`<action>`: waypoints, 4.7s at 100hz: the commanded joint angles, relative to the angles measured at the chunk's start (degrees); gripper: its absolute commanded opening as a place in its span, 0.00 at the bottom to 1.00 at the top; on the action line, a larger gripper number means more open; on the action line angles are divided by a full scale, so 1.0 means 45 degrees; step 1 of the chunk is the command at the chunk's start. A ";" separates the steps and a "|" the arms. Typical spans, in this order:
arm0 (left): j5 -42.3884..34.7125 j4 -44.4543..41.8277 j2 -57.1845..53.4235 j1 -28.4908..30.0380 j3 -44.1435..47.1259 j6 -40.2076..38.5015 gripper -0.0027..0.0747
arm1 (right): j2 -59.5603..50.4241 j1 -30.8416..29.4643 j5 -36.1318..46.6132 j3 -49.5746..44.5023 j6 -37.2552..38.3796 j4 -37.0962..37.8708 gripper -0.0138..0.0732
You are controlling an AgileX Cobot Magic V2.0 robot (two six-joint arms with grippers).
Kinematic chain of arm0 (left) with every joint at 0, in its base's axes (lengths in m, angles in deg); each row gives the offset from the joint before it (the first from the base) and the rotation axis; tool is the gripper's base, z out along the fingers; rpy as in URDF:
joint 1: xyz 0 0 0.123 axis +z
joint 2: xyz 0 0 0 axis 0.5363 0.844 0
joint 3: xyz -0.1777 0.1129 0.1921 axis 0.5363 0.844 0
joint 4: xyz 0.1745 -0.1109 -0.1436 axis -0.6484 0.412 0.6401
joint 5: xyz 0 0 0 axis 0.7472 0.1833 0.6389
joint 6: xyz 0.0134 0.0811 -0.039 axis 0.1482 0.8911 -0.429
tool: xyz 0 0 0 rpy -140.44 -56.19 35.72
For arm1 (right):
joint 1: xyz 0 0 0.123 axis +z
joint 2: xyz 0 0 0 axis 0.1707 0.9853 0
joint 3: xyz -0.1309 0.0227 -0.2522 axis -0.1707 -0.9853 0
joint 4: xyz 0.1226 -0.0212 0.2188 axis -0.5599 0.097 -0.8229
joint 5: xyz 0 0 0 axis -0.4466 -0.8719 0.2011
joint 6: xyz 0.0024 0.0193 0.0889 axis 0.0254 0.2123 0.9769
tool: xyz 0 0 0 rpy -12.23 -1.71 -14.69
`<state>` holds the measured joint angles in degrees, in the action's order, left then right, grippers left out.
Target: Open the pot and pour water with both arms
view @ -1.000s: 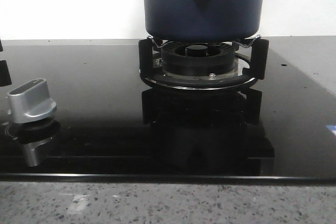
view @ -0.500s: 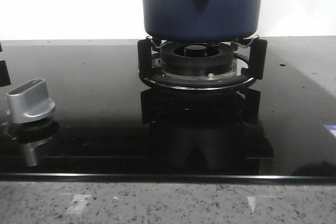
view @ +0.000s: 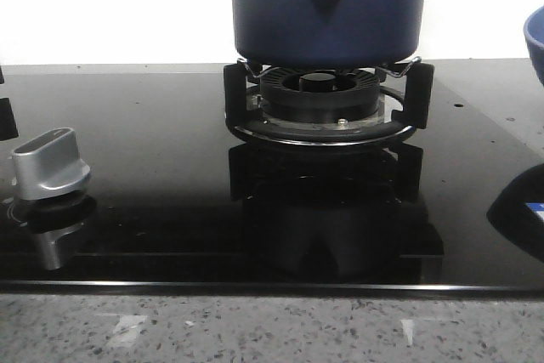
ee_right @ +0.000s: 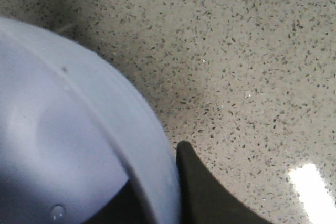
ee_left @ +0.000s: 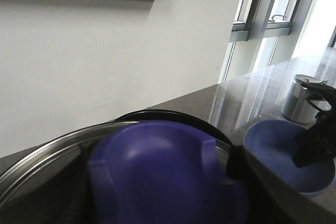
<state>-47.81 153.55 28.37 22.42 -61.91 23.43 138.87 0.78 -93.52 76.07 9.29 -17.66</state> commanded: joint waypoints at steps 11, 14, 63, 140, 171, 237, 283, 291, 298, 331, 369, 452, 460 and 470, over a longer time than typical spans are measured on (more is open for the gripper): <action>0.0513 0.1149 -0.0168 0.0069 -0.0417 0.0054 0.36 | -0.0307 -0.0089 0.0546 0.0256 -0.0144 0.0162 0.20; 0.0560 0.1209 -0.0168 0.0069 -0.0417 0.0054 0.36 | -0.0307 -0.0089 0.0525 0.0256 -0.0144 0.0162 0.23; 0.0588 0.1295 -0.0159 0.0069 -0.0417 0.0313 0.36 | -0.1171 -0.0065 0.0597 0.0256 -0.0144 0.0939 0.52; 0.1431 0.2210 0.3223 -0.2178 -0.3126 0.3190 0.36 | -0.5348 0.1596 0.1382 0.0256 -0.0467 0.1311 0.07; 0.1385 0.2210 0.5850 -0.3127 -0.5757 0.3222 0.36 | -0.6175 0.2050 0.1305 0.0256 -0.0497 0.0866 0.07; 0.0478 0.2210 0.8097 -0.3782 -0.7299 0.3222 0.36 | -0.6615 0.2126 0.1000 0.0256 -0.0645 0.0803 0.07; 0.0567 0.2210 0.8120 -0.3782 -0.7299 0.3222 0.36 | -0.6615 0.2126 0.1100 0.0256 -0.0645 0.0803 0.07; 0.0544 0.2210 0.8120 -0.3782 -0.7299 0.3222 0.36 | -0.6615 0.2126 0.1100 0.0256 -0.0645 0.0803 0.07; 0.0602 0.2210 0.8120 -0.3845 -0.7299 0.3222 0.36 | -0.6615 0.2126 0.1100 0.0256 -0.0645 0.0803 0.07; 0.0198 0.2210 0.8120 -0.4119 -0.7299 0.3222 0.36 | -0.6615 0.2126 0.1078 0.0256 -0.0645 0.0749 0.07; 0.0052 0.2210 0.8120 -0.4119 -0.7299 0.3222 0.52 | -0.6615 0.2126 0.1031 0.0256 -0.0645 0.0745 0.07; -0.1173 0.2069 0.3413 -0.2436 -0.6267 0.1791 0.40 | -0.9209 0.2249 0.1483 -0.1243 -0.2538 0.0745 0.07; -0.1736 0.1953 0.2406 -0.2436 -0.5342 0.1611 0.30 | -1.0266 0.2355 0.1684 -0.2034 -0.2906 0.0745 0.07; -0.2207 0.1334 0.1043 -0.2436 -0.3961 0.1611 0.21 | -1.1760 0.2355 0.1965 -0.2982 -0.3016 0.0713 0.07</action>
<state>-56.28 158.28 39.17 11.38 -83.18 31.68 90.14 11.38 -90.05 64.22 -2.83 -14.98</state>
